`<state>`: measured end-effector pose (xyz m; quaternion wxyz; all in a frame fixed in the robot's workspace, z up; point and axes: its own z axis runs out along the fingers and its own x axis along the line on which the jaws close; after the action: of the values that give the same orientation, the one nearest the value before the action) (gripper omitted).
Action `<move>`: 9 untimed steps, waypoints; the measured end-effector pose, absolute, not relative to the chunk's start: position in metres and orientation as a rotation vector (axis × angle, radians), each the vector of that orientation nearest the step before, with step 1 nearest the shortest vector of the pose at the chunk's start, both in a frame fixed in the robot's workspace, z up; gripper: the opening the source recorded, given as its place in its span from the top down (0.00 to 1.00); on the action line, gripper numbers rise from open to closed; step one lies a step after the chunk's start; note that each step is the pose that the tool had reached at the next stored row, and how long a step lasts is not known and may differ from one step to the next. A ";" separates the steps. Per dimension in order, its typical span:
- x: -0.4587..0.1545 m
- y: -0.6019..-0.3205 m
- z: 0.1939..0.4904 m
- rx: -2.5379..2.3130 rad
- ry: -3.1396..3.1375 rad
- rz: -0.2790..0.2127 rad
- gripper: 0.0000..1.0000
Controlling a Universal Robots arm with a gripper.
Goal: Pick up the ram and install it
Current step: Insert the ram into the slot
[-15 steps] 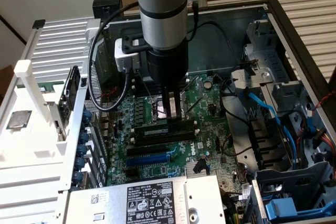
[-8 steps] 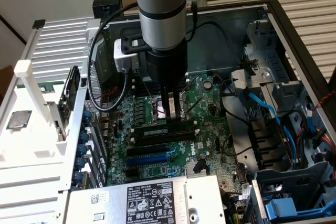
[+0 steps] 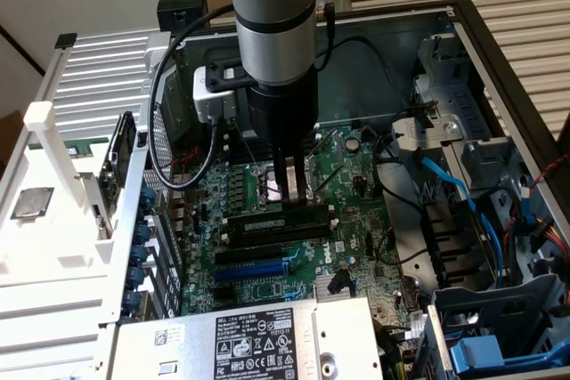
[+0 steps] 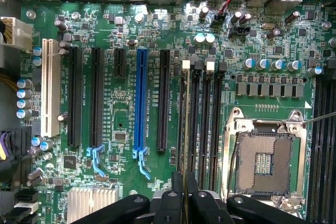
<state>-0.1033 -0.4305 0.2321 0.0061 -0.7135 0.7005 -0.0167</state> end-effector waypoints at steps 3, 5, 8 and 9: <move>-0.103 -0.430 0.232 -2.233 2.192 -0.054 0.87; -0.103 -0.430 0.232 -2.233 2.192 -0.054 0.87; -0.103 -0.430 0.232 -2.233 2.192 -0.055 0.87; -0.103 -0.429 0.232 -2.232 2.192 -0.056 0.87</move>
<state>-0.1033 -0.4295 0.2318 0.0063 -0.7134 0.7005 -0.0180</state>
